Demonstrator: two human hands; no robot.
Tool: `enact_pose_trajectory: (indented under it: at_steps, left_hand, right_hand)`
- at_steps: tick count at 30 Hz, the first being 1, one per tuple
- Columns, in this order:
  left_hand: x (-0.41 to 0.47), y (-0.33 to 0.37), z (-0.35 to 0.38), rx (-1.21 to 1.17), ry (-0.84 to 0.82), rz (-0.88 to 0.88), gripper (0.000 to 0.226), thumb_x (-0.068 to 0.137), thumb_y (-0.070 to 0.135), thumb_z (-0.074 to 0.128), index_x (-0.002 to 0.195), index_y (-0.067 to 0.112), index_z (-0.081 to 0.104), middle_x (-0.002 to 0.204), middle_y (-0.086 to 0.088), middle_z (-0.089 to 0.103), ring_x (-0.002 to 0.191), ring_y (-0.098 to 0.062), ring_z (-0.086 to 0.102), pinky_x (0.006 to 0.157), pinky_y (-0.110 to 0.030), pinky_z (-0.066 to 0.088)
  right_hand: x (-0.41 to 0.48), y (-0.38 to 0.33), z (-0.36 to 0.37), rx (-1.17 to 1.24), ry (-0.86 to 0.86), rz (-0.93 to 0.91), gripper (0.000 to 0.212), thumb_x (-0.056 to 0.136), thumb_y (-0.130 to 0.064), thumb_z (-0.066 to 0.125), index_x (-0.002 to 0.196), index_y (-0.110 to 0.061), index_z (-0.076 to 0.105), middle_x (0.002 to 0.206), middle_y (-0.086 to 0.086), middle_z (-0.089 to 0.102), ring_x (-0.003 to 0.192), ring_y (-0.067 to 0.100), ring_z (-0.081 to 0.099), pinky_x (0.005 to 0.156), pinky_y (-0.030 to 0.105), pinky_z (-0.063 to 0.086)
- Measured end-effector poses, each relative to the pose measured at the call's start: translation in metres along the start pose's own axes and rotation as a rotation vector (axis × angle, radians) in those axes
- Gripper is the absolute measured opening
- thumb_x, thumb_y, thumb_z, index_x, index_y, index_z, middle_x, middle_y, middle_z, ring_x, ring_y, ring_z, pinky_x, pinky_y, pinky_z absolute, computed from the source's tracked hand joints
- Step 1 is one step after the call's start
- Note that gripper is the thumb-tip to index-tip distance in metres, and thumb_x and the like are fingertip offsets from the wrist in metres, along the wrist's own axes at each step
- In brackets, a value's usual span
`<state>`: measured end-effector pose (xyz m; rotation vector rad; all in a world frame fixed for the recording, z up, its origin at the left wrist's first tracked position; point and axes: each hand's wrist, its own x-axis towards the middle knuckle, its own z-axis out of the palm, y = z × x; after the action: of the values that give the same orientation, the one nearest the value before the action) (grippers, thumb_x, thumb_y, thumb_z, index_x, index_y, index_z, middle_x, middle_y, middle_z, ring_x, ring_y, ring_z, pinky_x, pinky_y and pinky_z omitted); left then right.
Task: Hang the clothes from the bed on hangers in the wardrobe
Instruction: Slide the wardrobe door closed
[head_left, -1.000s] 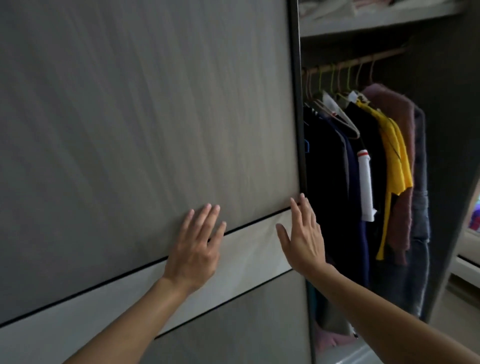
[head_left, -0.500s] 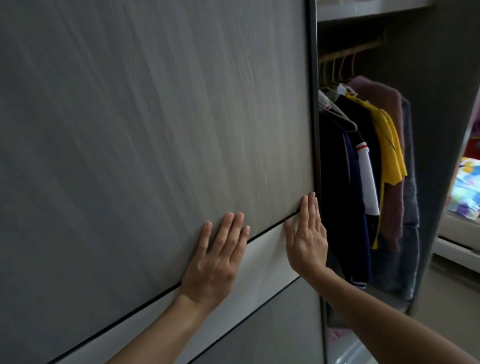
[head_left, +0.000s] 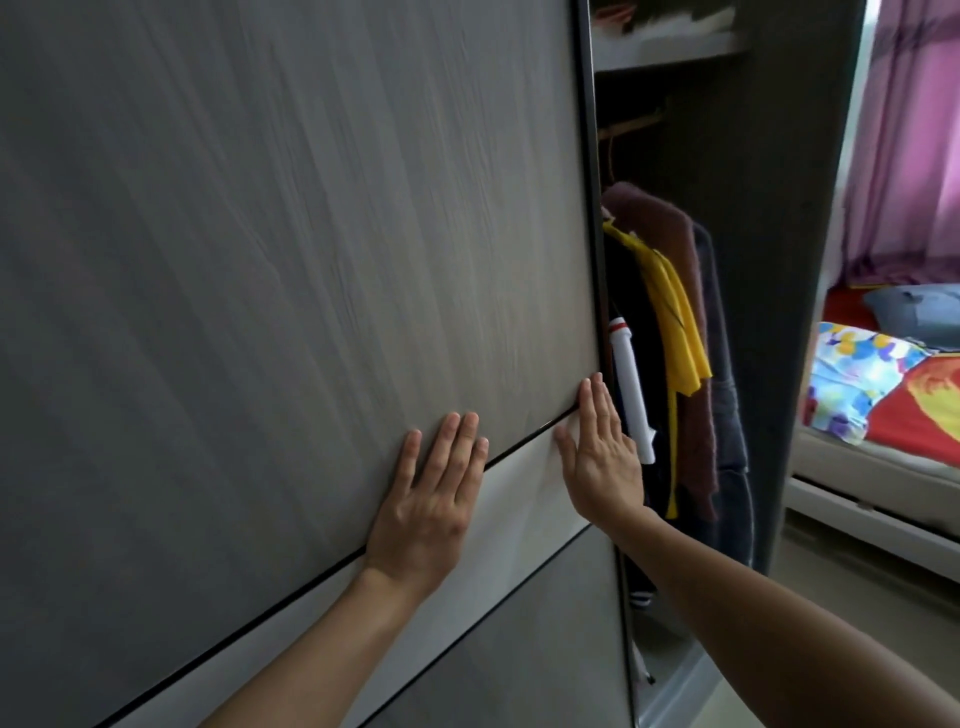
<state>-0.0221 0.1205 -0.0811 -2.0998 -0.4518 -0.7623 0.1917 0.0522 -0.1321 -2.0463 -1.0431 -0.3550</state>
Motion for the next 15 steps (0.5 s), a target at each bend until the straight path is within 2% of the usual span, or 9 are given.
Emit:
enact_pose_trajectory:
  at_steps: [4, 6, 9, 12, 15]
  left_hand:
    - [0.047, 0.036, 0.018, -0.002, 0.000, 0.010, 0.051, 0.095, 0.011, 0.023, 0.142, 0.005, 0.043, 0.154, -0.017, 0.029, 0.143, -0.032, 0.026, 0.117, -0.054, 0.015]
    - [0.071, 0.054, 0.025, -0.016, -0.014, 0.015, 0.052, 0.093, 0.011, 0.027, 0.142, 0.005, 0.043, 0.154, -0.017, 0.028, 0.143, -0.032, 0.025, 0.117, -0.054, 0.015]
    - [0.109, 0.078, 0.030, -0.066, -0.053, 0.040, 0.053, 0.088, 0.012, 0.033, 0.139, 0.004, 0.046, 0.153, -0.017, 0.031, 0.143, -0.032, 0.027, 0.117, -0.053, 0.015]
    - [0.138, 0.093, 0.028, -0.120, -0.104, 0.054, 0.054, 0.082, 0.011, 0.037, 0.134, 0.004, 0.053, 0.149, -0.020, 0.037, 0.141, -0.033, 0.032, 0.117, -0.052, 0.016]
    - [0.150, 0.097, 0.024, -0.113, -0.147, 0.043, 0.052, 0.079, 0.012, 0.041, 0.129, 0.004, 0.057, 0.148, -0.021, 0.038, 0.140, -0.035, 0.032, 0.117, -0.055, 0.014]
  right_hand:
    - [0.035, 0.045, -0.018, 0.000, -0.042, -0.004, 0.063, 0.103, -0.048, 0.020, 0.154, -0.023, -0.007, 0.159, -0.009, -0.017, 0.143, 0.000, -0.020, 0.119, 0.025, 0.003]
    - [0.053, 0.068, -0.025, 0.008, -0.060, 0.002, 0.063, 0.103, -0.046, 0.021, 0.154, -0.021, -0.006, 0.160, -0.008, -0.016, 0.143, 0.001, -0.019, 0.121, 0.026, 0.002]
    - [0.081, 0.103, -0.036, 0.024, -0.100, 0.033, 0.064, 0.103, -0.046, 0.023, 0.154, -0.021, -0.007, 0.160, -0.006, -0.016, 0.147, 0.006, -0.013, 0.120, 0.028, 0.007]
    - [0.110, 0.135, -0.051, 0.020, -0.142, 0.078, 0.065, 0.103, -0.043, 0.027, 0.155, -0.017, -0.001, 0.162, -0.003, -0.010, 0.149, 0.011, -0.006, 0.121, 0.036, 0.015]
    - [0.133, 0.162, -0.067, 0.040, -0.219, 0.189, 0.064, 0.102, -0.043, 0.030, 0.155, -0.019, 0.005, 0.163, -0.004, -0.004, 0.149, 0.018, 0.010, 0.112, 0.040, 0.030]
